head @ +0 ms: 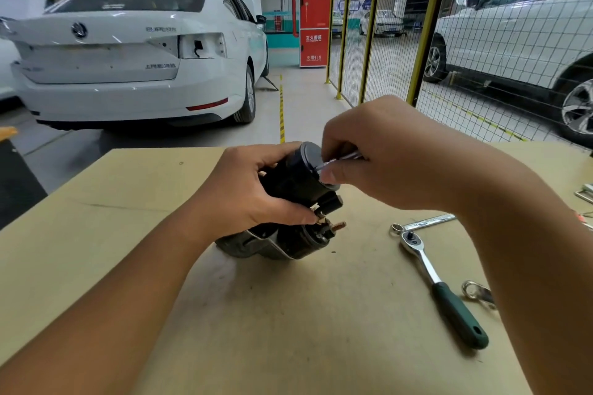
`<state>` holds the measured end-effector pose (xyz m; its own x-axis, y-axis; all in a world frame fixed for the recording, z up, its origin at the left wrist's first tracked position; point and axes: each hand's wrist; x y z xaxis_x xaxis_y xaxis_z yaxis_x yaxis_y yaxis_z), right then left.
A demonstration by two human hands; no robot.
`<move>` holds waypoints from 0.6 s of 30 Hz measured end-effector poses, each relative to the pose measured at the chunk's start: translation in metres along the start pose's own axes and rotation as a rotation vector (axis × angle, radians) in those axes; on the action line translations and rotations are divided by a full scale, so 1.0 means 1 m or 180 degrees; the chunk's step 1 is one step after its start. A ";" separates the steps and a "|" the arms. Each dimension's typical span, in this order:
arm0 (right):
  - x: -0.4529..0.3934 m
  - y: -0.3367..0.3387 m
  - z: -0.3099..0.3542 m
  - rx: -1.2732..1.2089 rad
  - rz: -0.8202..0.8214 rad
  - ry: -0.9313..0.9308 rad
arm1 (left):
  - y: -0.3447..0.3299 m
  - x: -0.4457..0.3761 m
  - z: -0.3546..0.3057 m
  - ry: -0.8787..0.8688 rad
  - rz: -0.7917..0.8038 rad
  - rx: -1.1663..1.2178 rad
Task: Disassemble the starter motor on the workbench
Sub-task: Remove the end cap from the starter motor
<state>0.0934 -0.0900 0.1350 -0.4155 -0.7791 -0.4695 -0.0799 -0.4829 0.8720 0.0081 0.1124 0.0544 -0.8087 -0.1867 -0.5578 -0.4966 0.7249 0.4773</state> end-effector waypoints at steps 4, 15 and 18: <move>0.001 0.002 -0.001 -0.0071 -0.0096 0.0054 | 0.000 0.000 0.002 0.0039 0.0020 0.0122; -0.001 0.001 -0.003 -0.0043 -0.0119 -0.0034 | -0.001 0.000 0.006 0.0166 0.0070 0.0271; 0.002 0.003 -0.002 -0.0182 -0.0158 0.0108 | -0.001 -0.001 0.004 0.0161 0.0059 0.0225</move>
<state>0.0945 -0.0934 0.1366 -0.3813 -0.7663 -0.5172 -0.0475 -0.5425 0.8387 0.0104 0.1148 0.0513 -0.8333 -0.2047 -0.5135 -0.4593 0.7732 0.4372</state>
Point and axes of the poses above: each hand's wrist, its own x-axis away from the middle knuckle, its own y-axis out of the back of the hand, z = x × y, and after that the axes turned 10 degrees about -z, right-handed
